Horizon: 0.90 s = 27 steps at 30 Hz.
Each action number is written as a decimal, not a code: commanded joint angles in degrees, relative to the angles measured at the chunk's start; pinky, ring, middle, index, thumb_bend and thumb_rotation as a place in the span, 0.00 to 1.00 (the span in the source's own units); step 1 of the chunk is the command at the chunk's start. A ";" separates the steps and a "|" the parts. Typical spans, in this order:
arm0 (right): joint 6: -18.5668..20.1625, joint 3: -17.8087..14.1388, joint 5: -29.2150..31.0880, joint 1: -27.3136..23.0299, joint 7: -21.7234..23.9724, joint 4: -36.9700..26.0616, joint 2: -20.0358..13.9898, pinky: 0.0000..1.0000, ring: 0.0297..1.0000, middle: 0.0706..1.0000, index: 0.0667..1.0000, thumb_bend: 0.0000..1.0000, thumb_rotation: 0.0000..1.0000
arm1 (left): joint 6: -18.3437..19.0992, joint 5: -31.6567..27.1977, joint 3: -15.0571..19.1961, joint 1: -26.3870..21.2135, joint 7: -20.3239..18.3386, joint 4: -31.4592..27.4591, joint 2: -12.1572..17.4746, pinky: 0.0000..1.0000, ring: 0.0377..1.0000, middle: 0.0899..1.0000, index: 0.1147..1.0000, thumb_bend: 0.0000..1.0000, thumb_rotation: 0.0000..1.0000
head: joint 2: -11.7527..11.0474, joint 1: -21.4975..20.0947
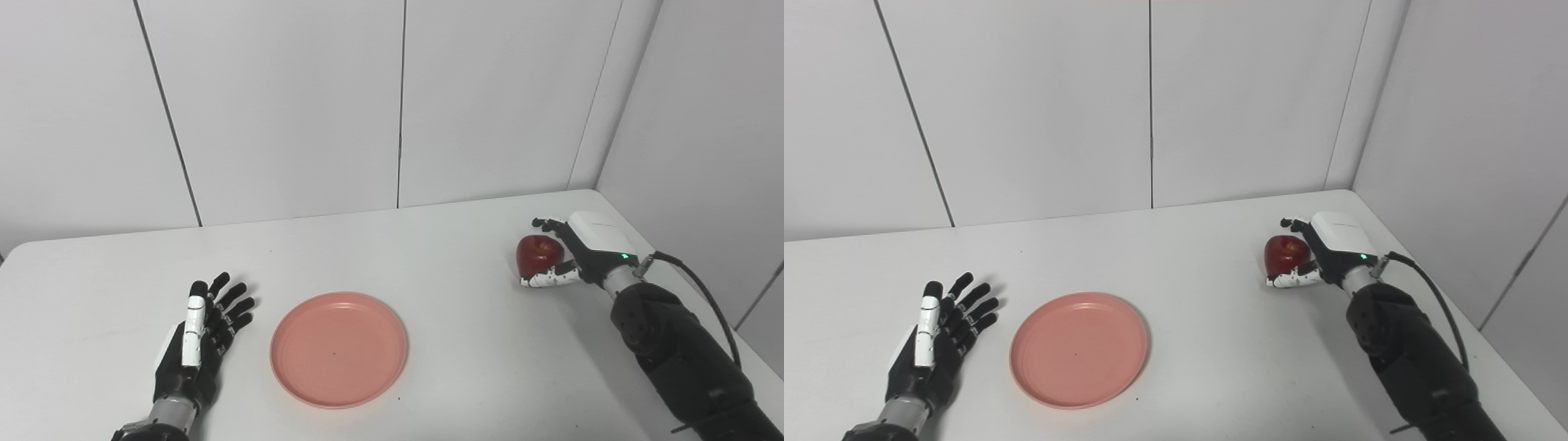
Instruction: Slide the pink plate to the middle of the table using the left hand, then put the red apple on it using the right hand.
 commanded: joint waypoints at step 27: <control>-1.34 1.15 1.34 -2.18 0.07 2.29 -1.70 0.54 0.67 0.73 0.75 1.00 0.44 | 1.74 0.34 -1.53 0.19 1.74 -1.40 -0.33 0.82 0.83 0.87 0.90 0.65 1.00 | 0.09 1.42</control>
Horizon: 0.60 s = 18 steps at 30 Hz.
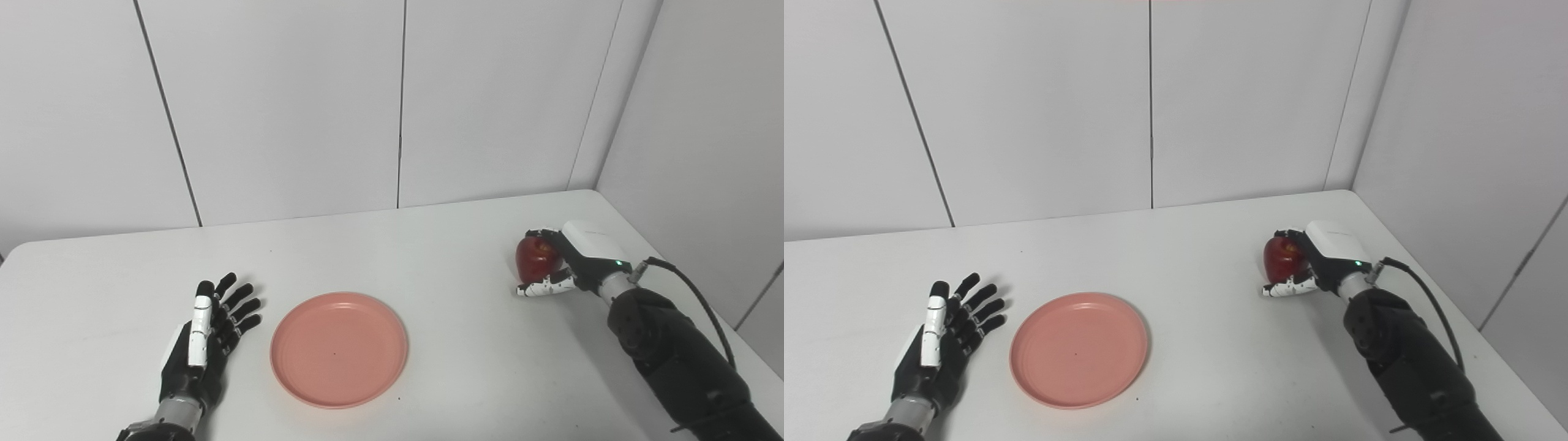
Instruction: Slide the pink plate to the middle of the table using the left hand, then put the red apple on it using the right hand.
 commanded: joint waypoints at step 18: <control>-2.66 -0.91 2.35 -1.56 -1.55 0.78 -1.47 0.47 0.55 0.61 0.72 0.82 0.34 | 1.79 -0.14 -0.20 -0.07 0.33 -0.83 0.14 0.84 0.84 0.88 0.90 0.65 1.00 | -0.02 0.11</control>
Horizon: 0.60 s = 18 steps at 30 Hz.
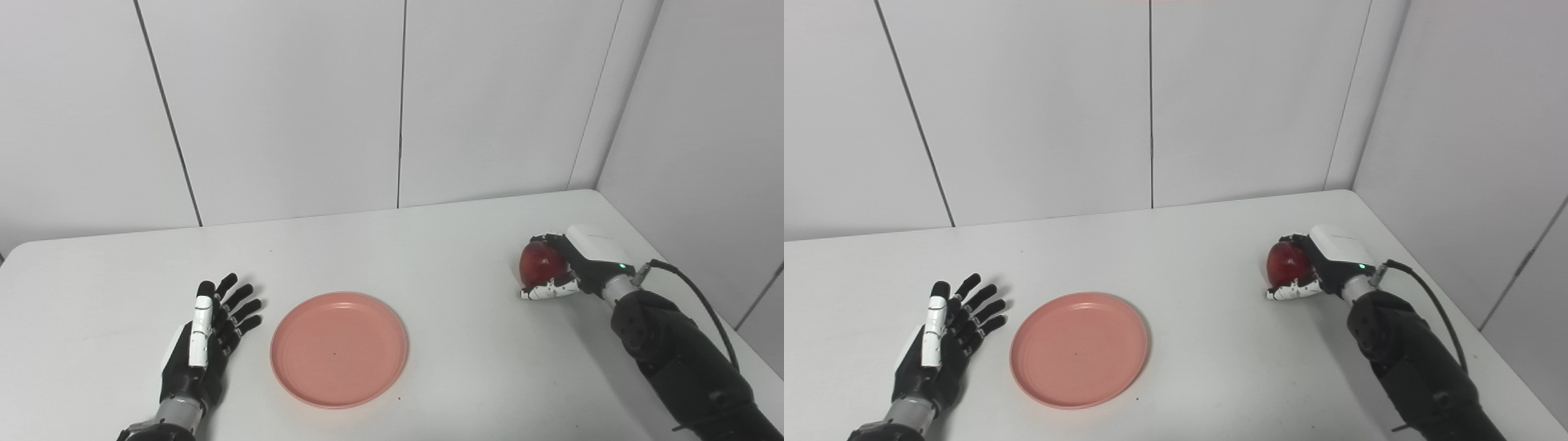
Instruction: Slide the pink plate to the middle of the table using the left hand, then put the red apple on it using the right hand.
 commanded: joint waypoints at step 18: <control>-7.61 -1.08 3.29 -1.36 -5.29 0.39 -0.75 0.35 0.40 0.46 0.66 0.67 0.18 | 1.12 0.11 -0.31 0.01 0.33 -0.45 -0.02 0.82 0.83 0.87 0.88 0.62 1.00 | -0.88 0.35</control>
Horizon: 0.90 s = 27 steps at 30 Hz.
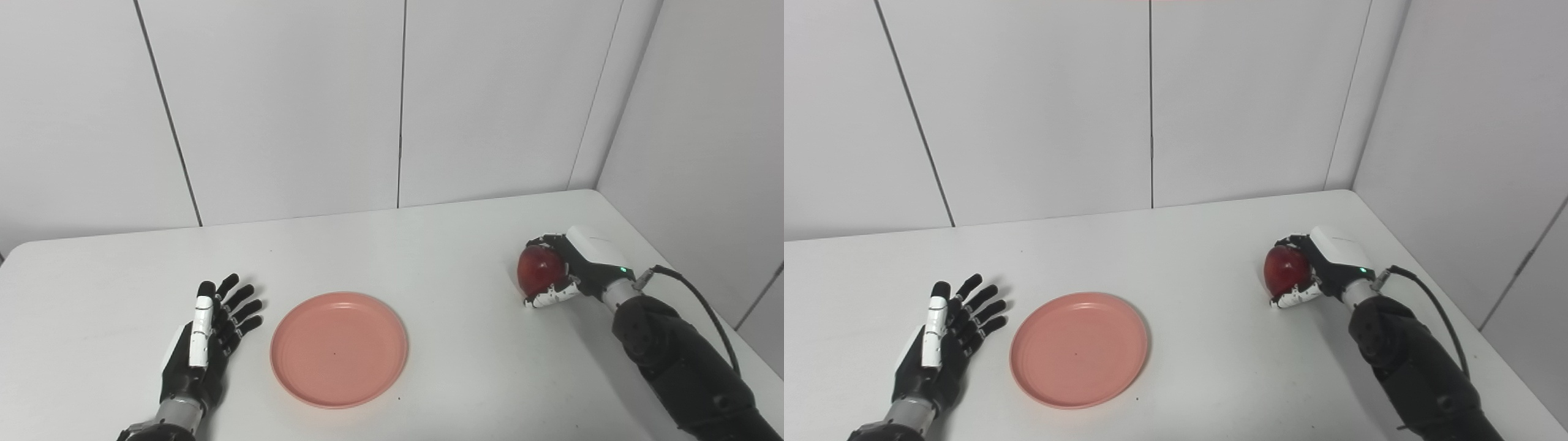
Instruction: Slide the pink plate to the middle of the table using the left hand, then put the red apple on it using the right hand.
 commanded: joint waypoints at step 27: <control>-5.50 -2.90 5.10 -2.16 -2.79 -7.40 1.24 0.18 0.21 0.43 0.45 0.52 0.00 | 1.04 0.68 -0.89 -0.08 0.60 -0.21 -0.31 0.80 0.82 0.86 0.87 0.63 0.98 | -0.16 1.72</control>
